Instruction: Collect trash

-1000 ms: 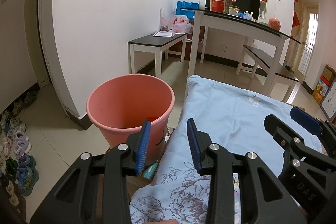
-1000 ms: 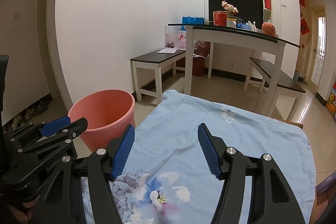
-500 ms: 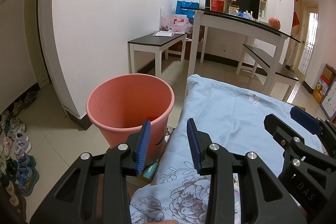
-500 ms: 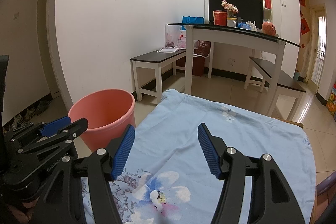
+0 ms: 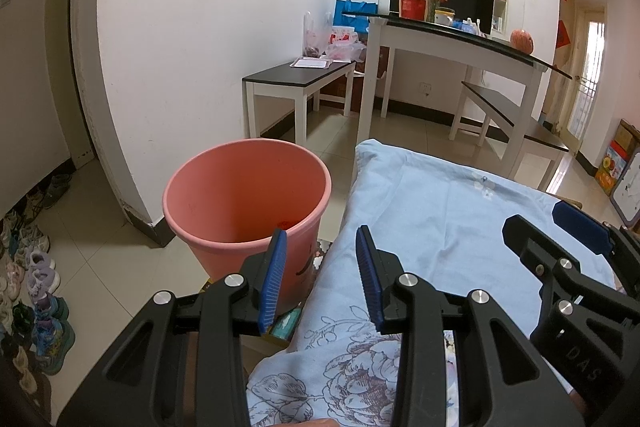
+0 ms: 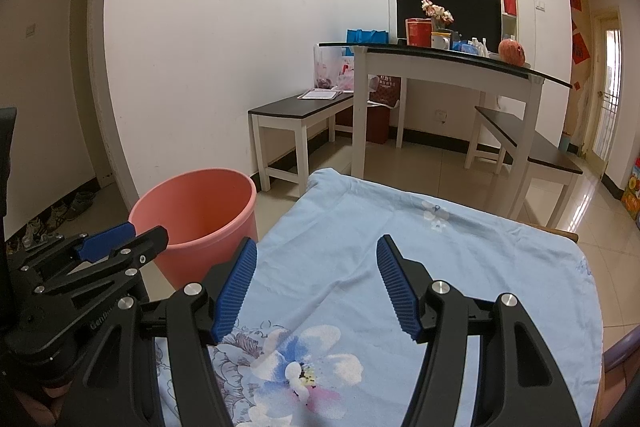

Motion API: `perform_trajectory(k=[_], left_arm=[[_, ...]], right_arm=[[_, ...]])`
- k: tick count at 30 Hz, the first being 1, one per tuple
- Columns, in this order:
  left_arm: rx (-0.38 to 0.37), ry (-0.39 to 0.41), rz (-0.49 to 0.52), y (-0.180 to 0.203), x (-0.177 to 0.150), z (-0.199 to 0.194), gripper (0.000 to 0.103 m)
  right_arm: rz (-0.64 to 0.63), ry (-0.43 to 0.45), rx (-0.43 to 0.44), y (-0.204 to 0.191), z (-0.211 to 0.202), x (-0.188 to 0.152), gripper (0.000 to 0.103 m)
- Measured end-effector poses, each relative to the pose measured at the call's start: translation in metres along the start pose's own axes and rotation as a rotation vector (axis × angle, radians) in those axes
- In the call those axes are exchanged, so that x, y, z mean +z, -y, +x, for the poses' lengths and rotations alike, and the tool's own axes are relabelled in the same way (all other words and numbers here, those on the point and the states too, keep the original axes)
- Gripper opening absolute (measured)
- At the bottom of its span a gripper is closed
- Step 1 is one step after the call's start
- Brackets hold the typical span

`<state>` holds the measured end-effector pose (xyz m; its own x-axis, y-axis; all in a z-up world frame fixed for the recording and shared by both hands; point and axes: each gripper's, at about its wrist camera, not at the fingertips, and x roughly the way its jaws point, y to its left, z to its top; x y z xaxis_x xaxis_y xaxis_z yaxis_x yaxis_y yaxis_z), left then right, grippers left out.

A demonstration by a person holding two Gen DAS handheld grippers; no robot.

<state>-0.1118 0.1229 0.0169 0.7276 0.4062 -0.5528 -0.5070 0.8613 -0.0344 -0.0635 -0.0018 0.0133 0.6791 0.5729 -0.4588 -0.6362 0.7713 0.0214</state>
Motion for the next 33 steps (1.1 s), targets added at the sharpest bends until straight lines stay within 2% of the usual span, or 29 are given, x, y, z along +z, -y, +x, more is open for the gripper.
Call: perform_trajectory(k=[15, 33], left_arm=[[-0.003, -0.007, 0.007, 0.003, -0.013, 0.005, 0.036], [-0.003, -0.012, 0.012, 0.006, -0.014, 0.007, 0.036]], right_arm=[[0.006, -0.007, 0.0, 0.002, 0.004, -0.009, 0.062], [0.011, -0.012, 0.0, 0.004, 0.006, -0.008, 0.062]])
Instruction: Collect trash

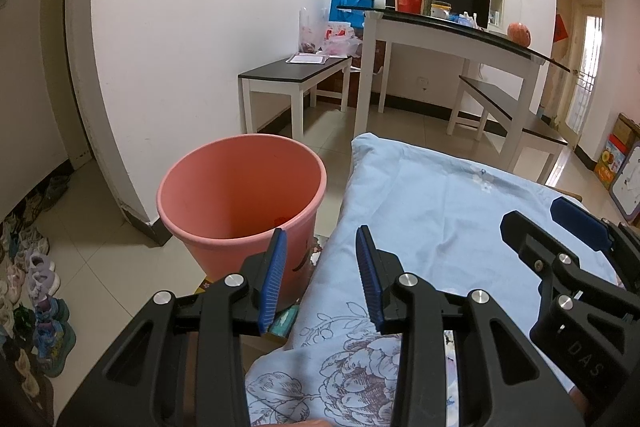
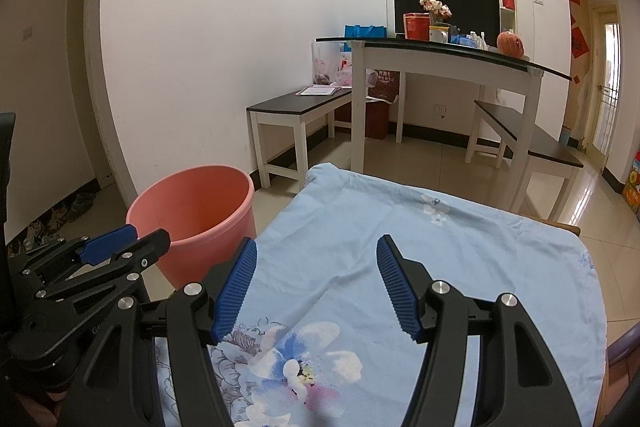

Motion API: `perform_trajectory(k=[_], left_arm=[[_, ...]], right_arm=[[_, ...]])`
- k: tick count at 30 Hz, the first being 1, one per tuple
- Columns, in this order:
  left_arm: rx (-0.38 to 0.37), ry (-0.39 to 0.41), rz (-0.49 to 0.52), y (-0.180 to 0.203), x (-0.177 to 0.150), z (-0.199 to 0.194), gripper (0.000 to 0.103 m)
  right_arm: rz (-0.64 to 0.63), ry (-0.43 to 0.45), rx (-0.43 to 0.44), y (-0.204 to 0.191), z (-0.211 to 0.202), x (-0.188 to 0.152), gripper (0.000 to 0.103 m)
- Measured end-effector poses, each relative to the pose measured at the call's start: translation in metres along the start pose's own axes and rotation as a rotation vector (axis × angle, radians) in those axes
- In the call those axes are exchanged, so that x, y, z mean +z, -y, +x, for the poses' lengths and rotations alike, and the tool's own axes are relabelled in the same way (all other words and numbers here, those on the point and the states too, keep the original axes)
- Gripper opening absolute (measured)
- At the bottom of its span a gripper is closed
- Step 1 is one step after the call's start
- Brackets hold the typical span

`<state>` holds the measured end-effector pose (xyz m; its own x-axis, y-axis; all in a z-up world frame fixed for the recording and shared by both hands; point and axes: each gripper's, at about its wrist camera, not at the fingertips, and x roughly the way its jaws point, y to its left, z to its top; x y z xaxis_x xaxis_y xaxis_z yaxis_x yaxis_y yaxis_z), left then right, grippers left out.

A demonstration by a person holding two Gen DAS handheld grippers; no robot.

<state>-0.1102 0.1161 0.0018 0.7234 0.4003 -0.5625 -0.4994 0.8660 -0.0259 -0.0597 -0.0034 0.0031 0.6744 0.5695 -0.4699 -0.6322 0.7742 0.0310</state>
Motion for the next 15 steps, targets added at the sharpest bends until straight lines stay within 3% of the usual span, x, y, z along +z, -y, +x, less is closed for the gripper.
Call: perform_trajectory(k=[15], left_arm=[[-0.004, -0.012, 0.013, 0.0071, -0.0076, 0.001, 0.036]], right_arm=[[0.011, -0.006, -0.002, 0.0031, 0.0015, -0.0083, 0.062]])
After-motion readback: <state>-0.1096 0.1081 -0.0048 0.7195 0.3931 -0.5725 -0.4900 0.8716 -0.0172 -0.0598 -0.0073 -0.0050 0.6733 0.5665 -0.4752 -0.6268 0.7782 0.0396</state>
